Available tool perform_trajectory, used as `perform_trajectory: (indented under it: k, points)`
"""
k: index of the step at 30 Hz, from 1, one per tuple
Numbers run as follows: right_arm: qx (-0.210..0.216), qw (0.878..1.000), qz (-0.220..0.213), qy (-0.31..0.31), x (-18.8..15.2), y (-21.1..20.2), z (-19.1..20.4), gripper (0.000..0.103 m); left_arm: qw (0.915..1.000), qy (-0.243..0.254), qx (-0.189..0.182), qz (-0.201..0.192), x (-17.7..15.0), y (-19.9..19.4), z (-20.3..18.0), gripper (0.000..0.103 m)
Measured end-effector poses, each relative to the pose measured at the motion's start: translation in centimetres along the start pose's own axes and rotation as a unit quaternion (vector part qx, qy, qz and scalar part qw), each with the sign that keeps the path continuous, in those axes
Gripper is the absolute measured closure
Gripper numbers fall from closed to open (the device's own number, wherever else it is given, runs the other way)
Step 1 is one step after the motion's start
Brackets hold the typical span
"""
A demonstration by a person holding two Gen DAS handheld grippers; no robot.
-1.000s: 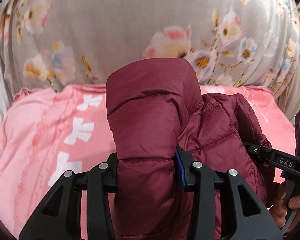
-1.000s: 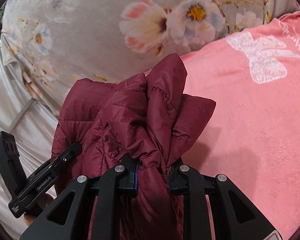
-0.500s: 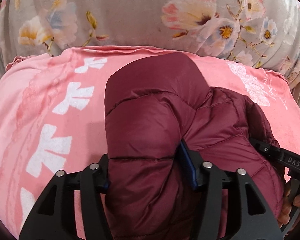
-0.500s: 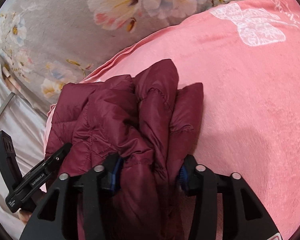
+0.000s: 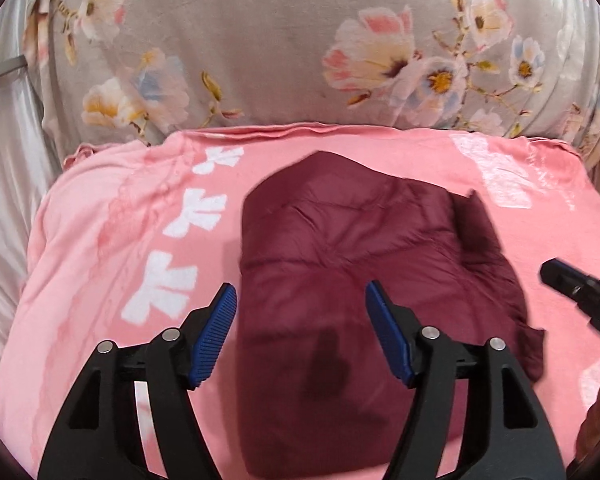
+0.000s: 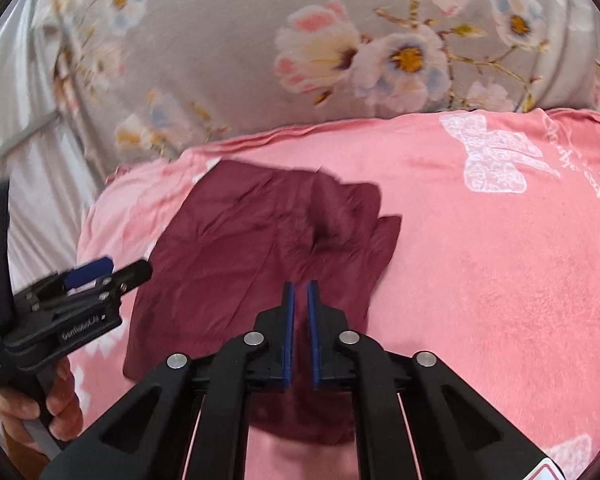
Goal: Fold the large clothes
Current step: 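Open both tools and pull them back from the folded jacket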
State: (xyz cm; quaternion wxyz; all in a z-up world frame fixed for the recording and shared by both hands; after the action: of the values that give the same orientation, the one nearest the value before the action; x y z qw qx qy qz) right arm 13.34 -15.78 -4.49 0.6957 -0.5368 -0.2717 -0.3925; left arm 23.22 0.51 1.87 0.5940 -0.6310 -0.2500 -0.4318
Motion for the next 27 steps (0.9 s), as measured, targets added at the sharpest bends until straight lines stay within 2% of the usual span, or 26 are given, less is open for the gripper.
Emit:
perform_trajectory:
  k: [5,8,11,15,19,21,22,25,27]
  points:
    - [-0.019,0.998,0.058,-0.008,-4.4,2.1,-0.4,0.1,0.9995,0.001,0.009,0.031,-2.7,-0.5,-0.7,0.037]
    - [-0.027,0.997,0.07,-0.009,-5.9,2.7,-0.8,0.102,0.998,-0.004,0.017,0.06,-5.0,0.4,-0.5,0.036]
    - [-0.031,0.997,0.072,-0.008,-6.0,2.3,-0.7,0.102,0.9973,-0.016,0.019,0.069,-6.4,0.7,-0.1,0.036]
    - [-0.033,0.998,0.042,-0.015,-5.4,0.3,0.4,0.098,0.997,-0.031,0.023,0.068,-7.0,0.1,0.2,0.036]
    - [-0.043,0.998,0.008,-0.034,-5.4,-1.7,1.8,0.089,0.9977,-0.032,0.03,0.052,-7.2,-1.1,0.1,0.036]
    - [-0.047,0.998,-0.01,-0.039,-5.8,-2.8,2.4,0.077,0.9981,-0.032,0.037,0.037,-7.5,-2.2,0.1,0.029]
    - [-0.05,0.998,-0.017,-0.041,-6.1,-3.3,2.6,0.074,0.9983,-0.033,0.039,0.028,-7.5,-2.6,0.2,0.024]
    - [-0.052,0.997,-0.027,-0.043,-6.9,-4.6,3.2,0.073,0.998,-0.03,0.056,0.0,-7.9,-4.3,0.2,0.015]
    - [-0.053,0.997,-0.028,-0.041,-7.2,-5.1,3.2,0.073,0.9977,-0.022,0.064,-0.009,-8.2,-5.2,0.0,0.015]
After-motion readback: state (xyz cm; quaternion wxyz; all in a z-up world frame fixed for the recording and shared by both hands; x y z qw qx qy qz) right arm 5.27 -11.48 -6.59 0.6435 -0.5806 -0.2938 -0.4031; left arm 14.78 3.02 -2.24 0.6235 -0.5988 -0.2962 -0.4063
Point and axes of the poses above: each gripper's, at about its wrist camera, not at the fingertips, and y roughly the way its jaws point, z to its left, x to its top, the point moved 3 cm from there along y, roughly the way its jaws point, and after that the axes turned 8 degrees about -z, right-handed, at the moved point
